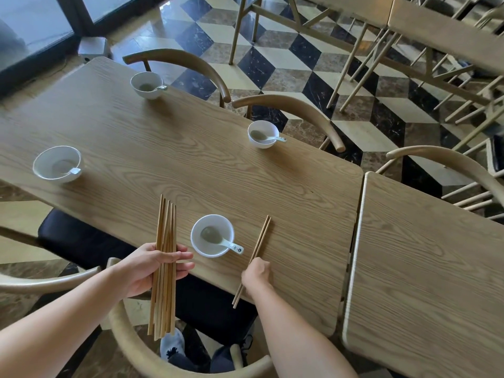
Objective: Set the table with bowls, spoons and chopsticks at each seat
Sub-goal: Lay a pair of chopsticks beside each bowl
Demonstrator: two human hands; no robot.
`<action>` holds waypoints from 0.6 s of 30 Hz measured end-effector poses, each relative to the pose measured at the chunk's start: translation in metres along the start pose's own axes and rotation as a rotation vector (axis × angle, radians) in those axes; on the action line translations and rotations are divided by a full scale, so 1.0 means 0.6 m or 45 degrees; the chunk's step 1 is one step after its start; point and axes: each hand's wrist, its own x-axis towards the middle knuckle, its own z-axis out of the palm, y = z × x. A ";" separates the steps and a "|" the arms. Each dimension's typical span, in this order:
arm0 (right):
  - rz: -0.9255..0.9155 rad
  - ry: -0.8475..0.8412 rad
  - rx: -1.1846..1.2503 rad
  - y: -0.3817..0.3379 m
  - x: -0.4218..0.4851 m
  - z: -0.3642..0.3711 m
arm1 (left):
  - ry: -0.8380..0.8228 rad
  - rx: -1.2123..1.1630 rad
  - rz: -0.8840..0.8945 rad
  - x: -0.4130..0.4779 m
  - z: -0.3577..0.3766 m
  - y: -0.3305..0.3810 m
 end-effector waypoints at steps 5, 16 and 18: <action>-0.069 -0.024 -0.143 0.000 0.004 0.009 | 0.020 0.003 -0.004 0.002 -0.001 -0.007; -0.059 -0.074 -0.064 0.005 0.004 0.013 | 0.042 0.015 -0.032 0.002 -0.015 -0.014; -0.115 -0.067 -0.143 0.010 0.009 0.015 | 0.040 0.019 -0.033 0.000 -0.015 -0.014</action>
